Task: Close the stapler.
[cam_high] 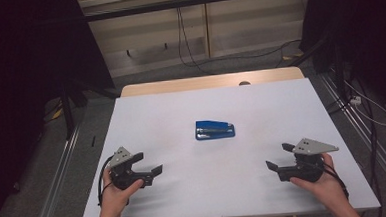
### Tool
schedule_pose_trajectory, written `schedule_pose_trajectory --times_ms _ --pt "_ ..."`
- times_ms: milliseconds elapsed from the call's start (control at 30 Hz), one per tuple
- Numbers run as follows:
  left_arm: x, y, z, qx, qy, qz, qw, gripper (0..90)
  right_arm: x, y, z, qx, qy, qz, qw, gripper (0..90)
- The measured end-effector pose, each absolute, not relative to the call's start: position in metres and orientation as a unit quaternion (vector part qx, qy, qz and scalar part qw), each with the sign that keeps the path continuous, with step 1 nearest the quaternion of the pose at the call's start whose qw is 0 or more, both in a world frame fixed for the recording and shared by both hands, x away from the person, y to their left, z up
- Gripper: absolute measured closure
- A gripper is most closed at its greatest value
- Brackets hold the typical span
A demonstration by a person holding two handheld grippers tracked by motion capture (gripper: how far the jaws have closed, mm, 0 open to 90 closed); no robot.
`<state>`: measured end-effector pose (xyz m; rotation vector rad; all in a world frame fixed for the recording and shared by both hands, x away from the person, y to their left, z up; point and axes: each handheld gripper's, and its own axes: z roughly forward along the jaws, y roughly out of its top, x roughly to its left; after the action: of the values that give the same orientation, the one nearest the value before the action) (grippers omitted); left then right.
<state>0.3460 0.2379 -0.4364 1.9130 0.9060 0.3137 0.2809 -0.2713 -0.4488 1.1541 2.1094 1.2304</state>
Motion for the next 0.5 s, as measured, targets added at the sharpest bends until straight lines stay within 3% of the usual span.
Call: schedule_pose_trajectory --times_ms 500 --pt "0.3449 0.2474 -0.4391 0.780 0.383 0.134 0.477 7.0 0.2795 -0.2690 -0.4485 0.404 0.770 0.442 0.221 13.1"
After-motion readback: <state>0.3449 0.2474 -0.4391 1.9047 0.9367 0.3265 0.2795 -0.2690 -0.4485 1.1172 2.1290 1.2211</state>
